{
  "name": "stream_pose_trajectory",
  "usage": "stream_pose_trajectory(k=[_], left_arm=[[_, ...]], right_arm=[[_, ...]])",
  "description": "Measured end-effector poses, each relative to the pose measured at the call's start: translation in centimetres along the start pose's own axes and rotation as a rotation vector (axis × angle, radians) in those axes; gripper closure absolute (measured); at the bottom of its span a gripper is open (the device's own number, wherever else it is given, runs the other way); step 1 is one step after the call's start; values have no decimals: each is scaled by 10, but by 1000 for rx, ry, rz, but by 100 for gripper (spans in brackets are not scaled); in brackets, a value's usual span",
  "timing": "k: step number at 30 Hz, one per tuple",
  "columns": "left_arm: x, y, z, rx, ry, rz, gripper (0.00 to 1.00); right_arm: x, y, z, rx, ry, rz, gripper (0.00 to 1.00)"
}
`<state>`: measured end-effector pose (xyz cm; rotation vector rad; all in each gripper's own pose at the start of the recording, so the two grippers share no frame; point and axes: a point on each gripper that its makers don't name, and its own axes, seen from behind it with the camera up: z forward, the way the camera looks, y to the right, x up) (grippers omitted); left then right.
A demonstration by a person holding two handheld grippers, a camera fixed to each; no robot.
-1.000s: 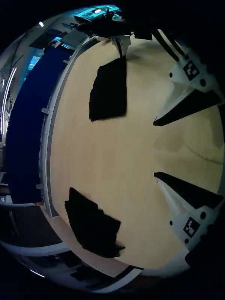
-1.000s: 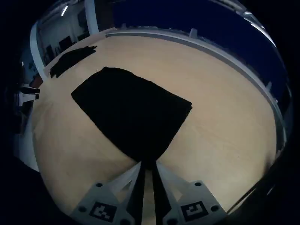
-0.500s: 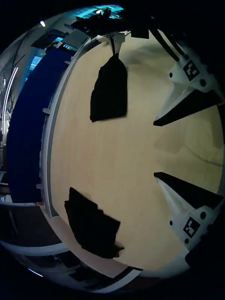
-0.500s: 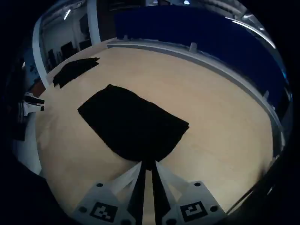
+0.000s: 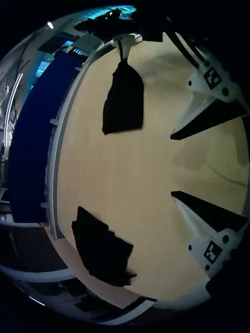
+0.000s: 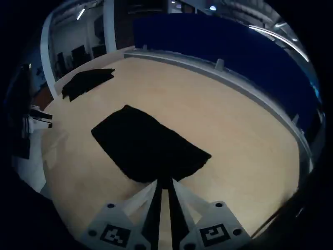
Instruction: Fold towel
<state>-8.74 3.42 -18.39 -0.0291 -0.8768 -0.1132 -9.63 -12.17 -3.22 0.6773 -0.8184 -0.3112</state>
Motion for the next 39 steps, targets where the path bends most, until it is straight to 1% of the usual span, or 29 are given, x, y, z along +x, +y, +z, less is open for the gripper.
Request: stream_pose_trajectory(k=[5, 10, 15, 20, 24, 26, 30, 33, 36, 39], left_arm=[[1, 1, -1, -6, 9, -18, 9], [3, 4, -3, -13, 22, -37, 9], [3, 8, -5, -20, 35, -60, 9], [4, 12, -6, -26, 46, -92, 9], [3, 13, -6, -29, 54, -119, 9], [2, 13, -7, -29, 58, -132, 9], [2, 11, -10, -28, 64, -153, 9], [1, 8, -10, -26, 67, -166, 9], [0, 7, -10, -26, 64, -175, 9], [-1, 7, -8, -29, 60, -178, 9]], right_arm=[[35, -12, 2, 19, 29, -53, 90], [65, -28, 14, 49, 44, -103, 90], [94, -54, 27, 93, 60, -153, 90], [115, -89, 45, 146, 60, -207, 90], [119, -118, 67, 192, 41, -235, 90], [118, -133, 79, 216, 27, -243, 90], [112, -159, 96, 261, 0, -256, 91], [102, -171, 107, 277, -29, -263, 91], [88, -177, 118, 285, -65, -263, 91], [80, -181, 123, 295, -84, -254, 91]])
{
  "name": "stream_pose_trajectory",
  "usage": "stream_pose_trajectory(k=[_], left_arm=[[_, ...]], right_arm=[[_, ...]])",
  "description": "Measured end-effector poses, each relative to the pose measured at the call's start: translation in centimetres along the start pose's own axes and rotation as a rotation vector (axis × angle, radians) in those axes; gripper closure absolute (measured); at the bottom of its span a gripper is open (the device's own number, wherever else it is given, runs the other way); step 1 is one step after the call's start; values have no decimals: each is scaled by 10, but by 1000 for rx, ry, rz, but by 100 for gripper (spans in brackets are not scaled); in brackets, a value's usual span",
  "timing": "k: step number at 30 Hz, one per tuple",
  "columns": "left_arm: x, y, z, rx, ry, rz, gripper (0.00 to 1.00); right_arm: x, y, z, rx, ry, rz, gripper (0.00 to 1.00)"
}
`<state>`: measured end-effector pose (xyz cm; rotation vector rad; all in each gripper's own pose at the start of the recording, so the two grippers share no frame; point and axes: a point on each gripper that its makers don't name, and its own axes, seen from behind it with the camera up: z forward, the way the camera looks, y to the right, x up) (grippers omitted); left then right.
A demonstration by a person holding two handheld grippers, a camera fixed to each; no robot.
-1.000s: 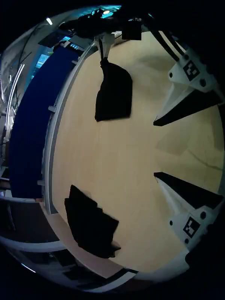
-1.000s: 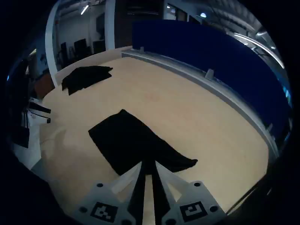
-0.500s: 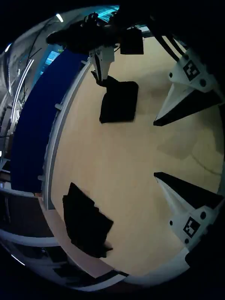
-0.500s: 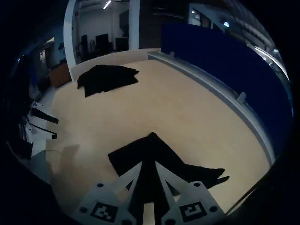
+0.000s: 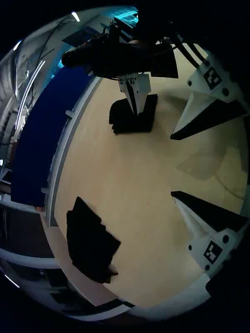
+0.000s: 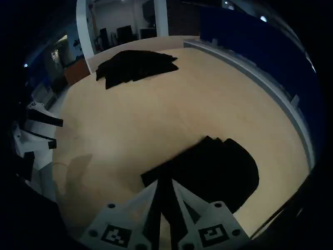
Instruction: Fold towel
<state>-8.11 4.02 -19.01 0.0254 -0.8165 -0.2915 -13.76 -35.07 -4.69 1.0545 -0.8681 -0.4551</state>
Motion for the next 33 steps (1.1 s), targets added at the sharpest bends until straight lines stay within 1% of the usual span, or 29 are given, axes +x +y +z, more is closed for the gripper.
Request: stream_pose_trajectory(k=[3, 6, 7, 8, 9, 11, 14, 15, 17, 19, 26, 29, 33], left_arm=[[-1, 1, 1, -4, -5, 3, 9], [-2, 2, 2, -9, -10, 12, 9], [-2, 3, 2, -11, -11, 16, 9], [-3, 4, 2, -13, -12, 21, 9], [-3, 4, 3, -14, -14, 24, 9], [-3, 6, 3, -17, -17, 30, 9], [-2, 8, 4, -20, -19, 35, 9], [-2, 8, 4, -21, -19, 36, 9], [-1, 9, 4, -24, -19, 38, 9], [0, 10, 5, -25, -20, 40, 9], [2, 12, 7, -27, -22, 53, 9], [2, 13, 8, -29, -25, 55, 9], [1, 14, 9, -31, -28, 61, 9]], right_arm=[[1, 0, 0, 1, 8, 12, 91], [3, 1, -4, 1, 24, 24, 83], [4, 1, -6, 2, 31, 28, 78], [5, 1, -8, 3, 39, 32, 67], [6, 2, -10, 3, 46, 37, 59], [7, 4, -16, -1, 62, 46, 51], [5, 10, -25, -20, 83, 64, 31], [3, 12, -28, -28, 86, 70, 26], [-3, 17, -34, -46, 88, 82, 20], [-12, 23, -40, -69, 82, 90, 17], [-61, 38, -60, -135, 25, 120, 17], [-81, 43, -62, -150, 1, 144, 17], [-95, 45, -60, -163, -11, 173, 17]])
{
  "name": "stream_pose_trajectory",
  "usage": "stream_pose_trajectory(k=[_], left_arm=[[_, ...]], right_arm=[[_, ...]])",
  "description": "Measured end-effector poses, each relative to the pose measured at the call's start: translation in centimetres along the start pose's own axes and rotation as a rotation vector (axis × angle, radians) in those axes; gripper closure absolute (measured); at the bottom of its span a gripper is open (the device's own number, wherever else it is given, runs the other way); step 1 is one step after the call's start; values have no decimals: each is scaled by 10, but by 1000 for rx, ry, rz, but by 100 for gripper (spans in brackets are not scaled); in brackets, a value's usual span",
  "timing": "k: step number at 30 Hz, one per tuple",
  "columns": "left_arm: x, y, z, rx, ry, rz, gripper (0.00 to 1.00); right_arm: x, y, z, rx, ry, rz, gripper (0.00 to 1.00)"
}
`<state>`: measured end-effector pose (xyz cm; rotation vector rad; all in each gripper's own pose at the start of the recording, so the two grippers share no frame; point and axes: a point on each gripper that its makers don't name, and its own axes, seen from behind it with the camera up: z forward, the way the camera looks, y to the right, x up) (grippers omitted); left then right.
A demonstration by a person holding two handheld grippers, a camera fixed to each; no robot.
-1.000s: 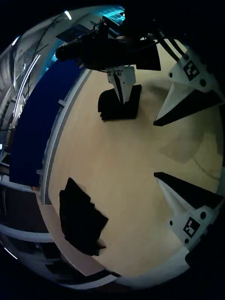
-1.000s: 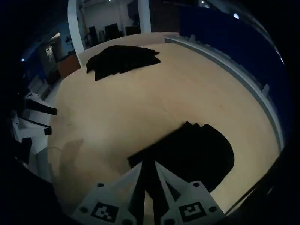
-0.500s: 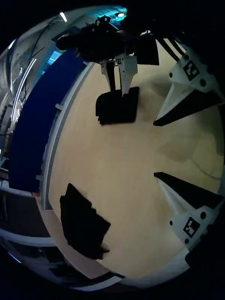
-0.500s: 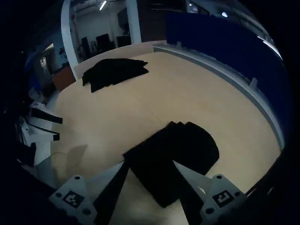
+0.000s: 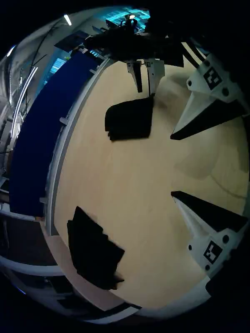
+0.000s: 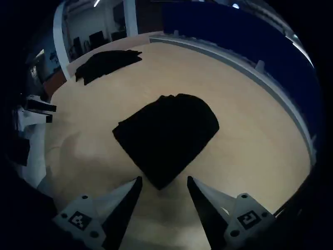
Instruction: Fold towel
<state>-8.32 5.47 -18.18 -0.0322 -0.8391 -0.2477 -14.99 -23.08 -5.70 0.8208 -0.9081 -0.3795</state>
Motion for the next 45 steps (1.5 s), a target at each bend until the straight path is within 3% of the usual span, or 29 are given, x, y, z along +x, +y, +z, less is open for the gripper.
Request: stream_pose_trajectory(k=[15, 22, 24, 26, 30, 35, 45], left_arm=[[-4, 3, 0, 5, -7, 7, 9], [-4, 1, 1, 10, -9, 8, 9], [-4, 1, 2, 9, -9, 9, 9], [-3, 1, 3, 8, -10, 11, 9], [-2, 4, 4, 5, -10, 15, 9], [0, 8, 3, -3, -9, 20, 9], [11, 16, 2, -24, 3, 47, 9]], right_arm=[[-13, -4, 20, -20, 6, 5, 44], [-11, -1, 21, -36, 33, 19, 69], [-11, -1, 21, -37, 33, 22, 87], [-13, 1, 21, -45, 31, 25, 92], [-11, -2, 17, -23, 32, 26, 94], [4, 3, 5, -42, 68, 21, 94], [79, 16, -47, -81, 203, -13, 95]])
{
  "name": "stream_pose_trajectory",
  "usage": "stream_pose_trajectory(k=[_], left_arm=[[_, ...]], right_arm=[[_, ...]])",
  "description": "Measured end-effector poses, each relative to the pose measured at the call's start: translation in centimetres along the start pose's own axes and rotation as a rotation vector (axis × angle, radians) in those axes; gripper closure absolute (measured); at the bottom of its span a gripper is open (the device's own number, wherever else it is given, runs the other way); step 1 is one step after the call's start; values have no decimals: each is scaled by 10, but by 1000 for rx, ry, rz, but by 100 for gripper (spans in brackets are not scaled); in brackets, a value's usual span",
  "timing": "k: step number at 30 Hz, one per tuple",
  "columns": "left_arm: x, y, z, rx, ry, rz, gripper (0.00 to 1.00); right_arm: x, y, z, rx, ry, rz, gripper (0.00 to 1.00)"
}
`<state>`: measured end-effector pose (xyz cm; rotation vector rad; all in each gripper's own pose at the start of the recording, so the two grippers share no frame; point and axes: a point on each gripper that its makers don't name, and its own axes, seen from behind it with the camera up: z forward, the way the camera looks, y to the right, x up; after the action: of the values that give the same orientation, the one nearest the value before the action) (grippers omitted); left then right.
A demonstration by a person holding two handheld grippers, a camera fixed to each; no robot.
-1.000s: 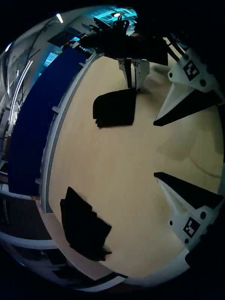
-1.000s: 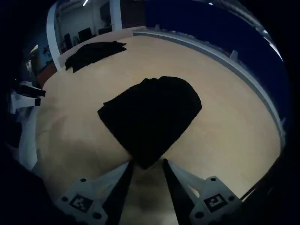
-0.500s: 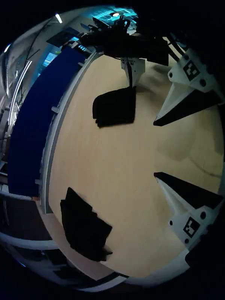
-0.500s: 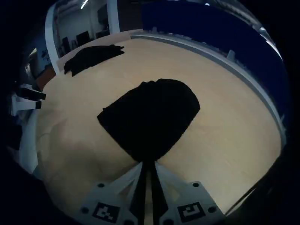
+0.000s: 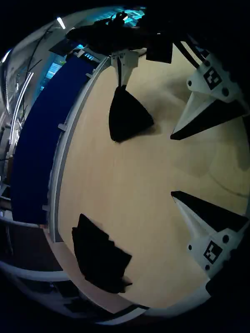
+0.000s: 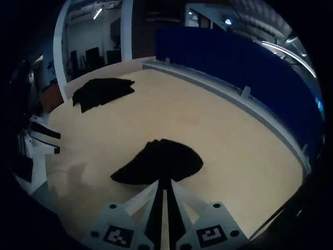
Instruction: Fold towel
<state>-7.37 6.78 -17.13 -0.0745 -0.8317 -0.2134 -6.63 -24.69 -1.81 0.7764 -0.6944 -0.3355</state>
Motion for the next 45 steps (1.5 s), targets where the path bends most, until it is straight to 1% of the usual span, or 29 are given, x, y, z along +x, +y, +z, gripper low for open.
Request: stream_pose_trajectory(k=[6, 9, 12, 17, 23, 29, 35, 45], left_arm=[[9, 5, 0, -18, 13, 18, 9], [12, 8, 0, -27, 17, 30, 9], [15, 11, 0, -35, 22, 39, 9], [19, 16, 0, -51, 26, 46, 9], [22, 23, 1, -69, 26, 62, 9], [23, 29, 3, -80, 24, 81, 9], [23, 33, 5, -81, 15, 85, 9], [20, 44, 7, -86, 0, 93, 9]], right_arm=[[50, 10, -25, -19, 72, -6, 95], [70, 16, -37, -35, 104, -2, 95], [82, 24, -50, -53, 127, 4, 95], [87, 38, -67, -89, 144, 20, 95], [81, 57, -82, -131, 148, 48, 95], [67, 88, -102, -174, 141, 84, 95], [46, 132, -123, -226, 120, 110, 95], [3, 214, -159, -316, 69, 162, 95]])
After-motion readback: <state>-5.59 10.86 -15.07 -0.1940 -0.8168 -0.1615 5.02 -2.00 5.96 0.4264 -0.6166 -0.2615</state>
